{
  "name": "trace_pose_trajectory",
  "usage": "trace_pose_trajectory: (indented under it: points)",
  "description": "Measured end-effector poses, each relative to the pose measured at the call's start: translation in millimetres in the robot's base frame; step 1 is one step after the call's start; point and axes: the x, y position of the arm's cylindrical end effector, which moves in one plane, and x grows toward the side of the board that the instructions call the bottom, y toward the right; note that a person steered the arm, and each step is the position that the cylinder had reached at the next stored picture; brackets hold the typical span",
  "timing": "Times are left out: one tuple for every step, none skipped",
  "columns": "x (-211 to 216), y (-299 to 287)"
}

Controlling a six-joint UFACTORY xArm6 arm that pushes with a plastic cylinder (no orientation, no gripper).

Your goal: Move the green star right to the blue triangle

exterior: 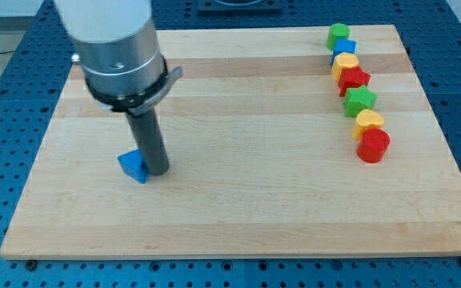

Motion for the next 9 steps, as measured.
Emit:
trace_pose_trajectory:
  points:
    - [0, -14]
    - [0, -14]
    - [22, 54]
    - [33, 152]
    - [16, 255]
    - [-22, 340]
    - [-65, 377]
    - [-84, 366]
    - [-85, 357]
